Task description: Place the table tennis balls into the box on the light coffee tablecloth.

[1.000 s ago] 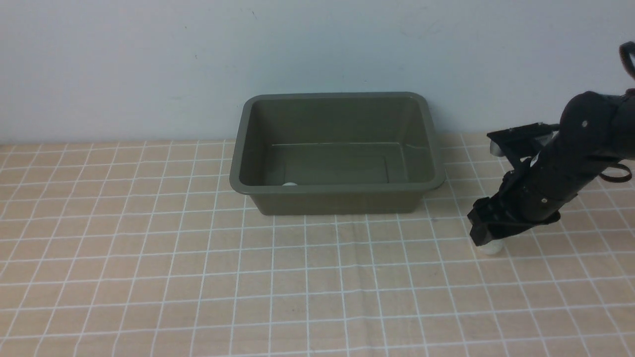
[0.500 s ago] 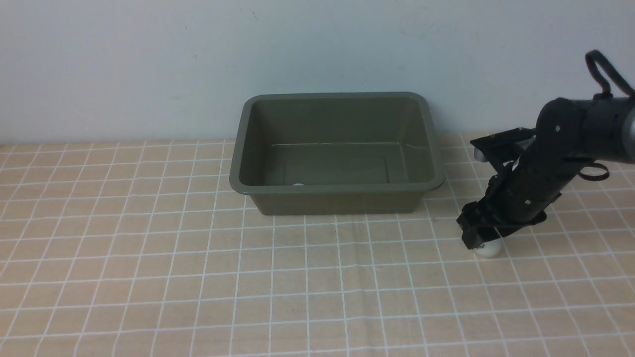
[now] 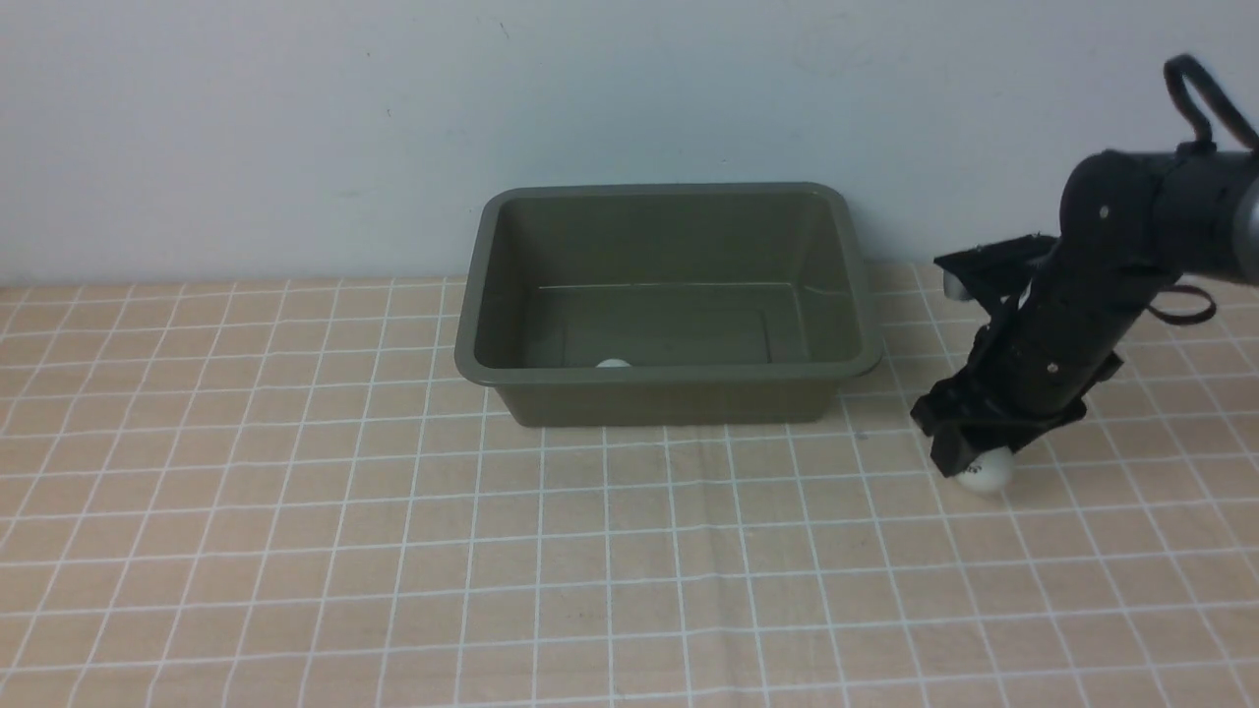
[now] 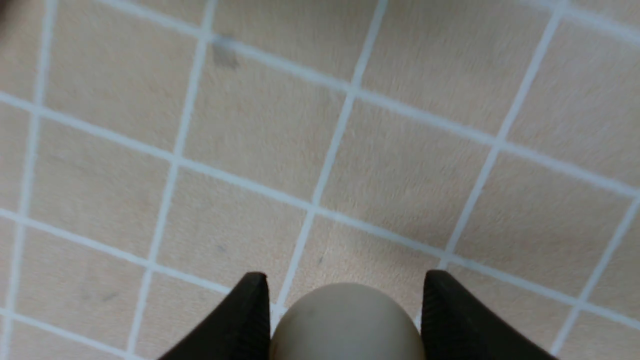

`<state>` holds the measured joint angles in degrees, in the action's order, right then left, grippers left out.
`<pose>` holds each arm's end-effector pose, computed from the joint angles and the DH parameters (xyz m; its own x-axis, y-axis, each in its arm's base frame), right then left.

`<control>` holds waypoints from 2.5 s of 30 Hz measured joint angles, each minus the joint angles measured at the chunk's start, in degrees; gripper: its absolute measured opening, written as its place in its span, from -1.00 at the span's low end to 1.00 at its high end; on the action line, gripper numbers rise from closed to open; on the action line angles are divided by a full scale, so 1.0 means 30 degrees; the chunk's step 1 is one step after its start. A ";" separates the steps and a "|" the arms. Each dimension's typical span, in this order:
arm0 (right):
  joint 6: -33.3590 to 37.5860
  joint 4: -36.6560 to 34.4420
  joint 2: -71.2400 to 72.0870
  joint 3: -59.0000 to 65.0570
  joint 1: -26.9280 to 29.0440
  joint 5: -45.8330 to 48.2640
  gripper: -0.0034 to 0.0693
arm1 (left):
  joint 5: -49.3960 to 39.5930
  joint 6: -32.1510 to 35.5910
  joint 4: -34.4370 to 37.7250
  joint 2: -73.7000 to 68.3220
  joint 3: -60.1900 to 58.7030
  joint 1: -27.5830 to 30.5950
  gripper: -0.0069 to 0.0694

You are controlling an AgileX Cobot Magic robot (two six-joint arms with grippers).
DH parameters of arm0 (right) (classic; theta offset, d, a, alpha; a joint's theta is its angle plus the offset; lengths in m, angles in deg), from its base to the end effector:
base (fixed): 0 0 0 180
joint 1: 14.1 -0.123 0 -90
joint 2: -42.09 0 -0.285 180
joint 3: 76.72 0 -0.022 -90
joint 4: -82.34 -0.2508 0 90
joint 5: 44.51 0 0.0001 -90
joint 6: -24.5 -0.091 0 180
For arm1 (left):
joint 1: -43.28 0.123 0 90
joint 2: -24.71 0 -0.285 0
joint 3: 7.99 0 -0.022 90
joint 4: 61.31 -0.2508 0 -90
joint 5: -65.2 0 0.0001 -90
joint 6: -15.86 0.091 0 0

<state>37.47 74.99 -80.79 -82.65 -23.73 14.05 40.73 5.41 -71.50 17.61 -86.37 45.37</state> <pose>0.3883 0.0760 0.1781 -0.9424 -0.3197 -0.0982 -0.3286 0.9397 0.0944 0.0507 0.0085 0.1694 -0.3332 -0.0323 -0.9423 -0.1121 0.9937 0.0055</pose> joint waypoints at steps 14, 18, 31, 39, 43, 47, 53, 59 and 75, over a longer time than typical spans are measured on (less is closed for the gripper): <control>0.0210 -0.3772 -0.0037 -0.8498 -0.0594 0.2396 0.08 | 0.0000 0.0000 0.0000 0.0000 0.0000 0.0000 -1.00; 0.1629 -0.5116 -0.0602 -0.8593 -0.2120 0.0417 0.08 | 0.0000 0.0000 0.0000 0.0000 0.0000 0.0000 -1.00; 0.1929 -0.4474 -0.4496 -0.8614 -0.3522 -0.1746 0.08 | 0.0000 0.0000 0.0000 0.0000 0.0000 0.0000 -1.00; 0.1993 -0.4393 -0.4855 -0.8614 -0.3522 -0.2097 0.22 | 0.0000 0.0000 0.0000 0.0000 0.0000 0.0000 -1.00; 0.1993 -0.4393 -0.4855 -0.8614 -0.3522 -0.2228 0.36 | 0.0000 0.0000 0.0000 0.0000 0.0000 0.0000 -1.00; 0.2089 -0.4164 -0.4855 -0.9201 -0.3522 -0.1708 0.40 | 0.0000 0.0000 0.0000 0.0000 0.0000 0.0000 -1.00; 0.2411 -0.2043 -0.3805 -1.3236 -0.3505 0.1871 0.33 | 0.0000 0.0000 0.0000 0.0000 0.0000 0.0000 -1.00; 0.2419 0.0918 0.0030 -1.5265 -0.3179 0.4281 -0.10 | 0.0000 0.0000 0.0000 0.0000 0.0000 0.0000 -1.00; 0.2067 0.1963 1.4335 -0.9352 -0.1320 0.4845 -0.95 | 0.0000 0.0000 0.0000 0.0000 0.0000 0.0000 -1.00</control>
<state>43.67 80.88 -37.79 -110.71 -27.69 28.59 40.73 5.41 -71.50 17.61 -86.37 45.37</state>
